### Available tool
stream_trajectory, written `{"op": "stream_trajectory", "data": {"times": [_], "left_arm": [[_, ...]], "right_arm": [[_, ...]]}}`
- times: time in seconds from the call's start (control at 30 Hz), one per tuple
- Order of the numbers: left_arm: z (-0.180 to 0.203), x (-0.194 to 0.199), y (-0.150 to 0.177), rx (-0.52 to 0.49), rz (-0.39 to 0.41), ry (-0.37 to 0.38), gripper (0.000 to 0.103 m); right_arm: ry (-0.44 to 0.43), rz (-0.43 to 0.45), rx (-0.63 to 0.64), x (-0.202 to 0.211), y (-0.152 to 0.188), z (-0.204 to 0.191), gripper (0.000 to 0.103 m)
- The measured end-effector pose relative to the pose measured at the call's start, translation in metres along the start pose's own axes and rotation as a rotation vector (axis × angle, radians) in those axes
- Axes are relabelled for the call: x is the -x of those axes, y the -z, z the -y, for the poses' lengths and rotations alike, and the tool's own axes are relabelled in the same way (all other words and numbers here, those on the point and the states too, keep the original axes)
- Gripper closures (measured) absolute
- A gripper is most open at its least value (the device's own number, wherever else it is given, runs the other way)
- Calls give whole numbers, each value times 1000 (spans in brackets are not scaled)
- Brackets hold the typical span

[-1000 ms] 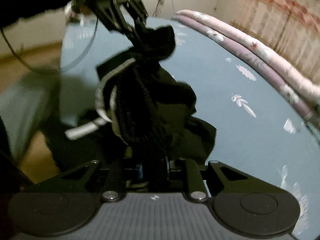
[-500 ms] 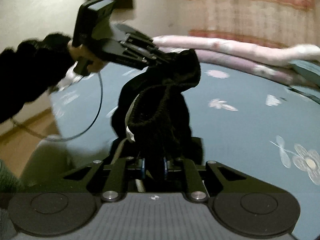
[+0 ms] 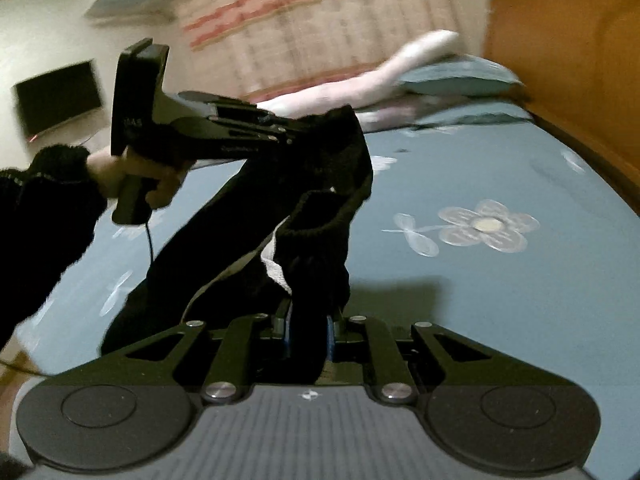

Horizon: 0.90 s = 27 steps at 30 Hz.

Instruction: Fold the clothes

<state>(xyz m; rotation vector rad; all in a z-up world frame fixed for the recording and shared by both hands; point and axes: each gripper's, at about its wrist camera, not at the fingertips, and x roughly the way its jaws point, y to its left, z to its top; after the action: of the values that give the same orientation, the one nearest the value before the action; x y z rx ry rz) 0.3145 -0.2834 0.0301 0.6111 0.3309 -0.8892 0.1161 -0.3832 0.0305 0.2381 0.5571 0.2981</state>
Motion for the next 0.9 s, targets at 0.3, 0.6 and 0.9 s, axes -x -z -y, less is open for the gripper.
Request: {"op": "stream_trajectory", "data": {"times": [0.3, 0.6, 0.9], "left_arm": [[51, -95, -25, -9, -10, 91, 91], [92, -158, -56, 0, 24, 176, 92], [125, -190, -46, -22, -27, 209, 91]], "right_arm": [[168, 19, -127, 13, 28, 50, 87], [373, 36, -176, 23, 40, 74, 87], [479, -43, -215, 3, 57, 86, 84]]}}
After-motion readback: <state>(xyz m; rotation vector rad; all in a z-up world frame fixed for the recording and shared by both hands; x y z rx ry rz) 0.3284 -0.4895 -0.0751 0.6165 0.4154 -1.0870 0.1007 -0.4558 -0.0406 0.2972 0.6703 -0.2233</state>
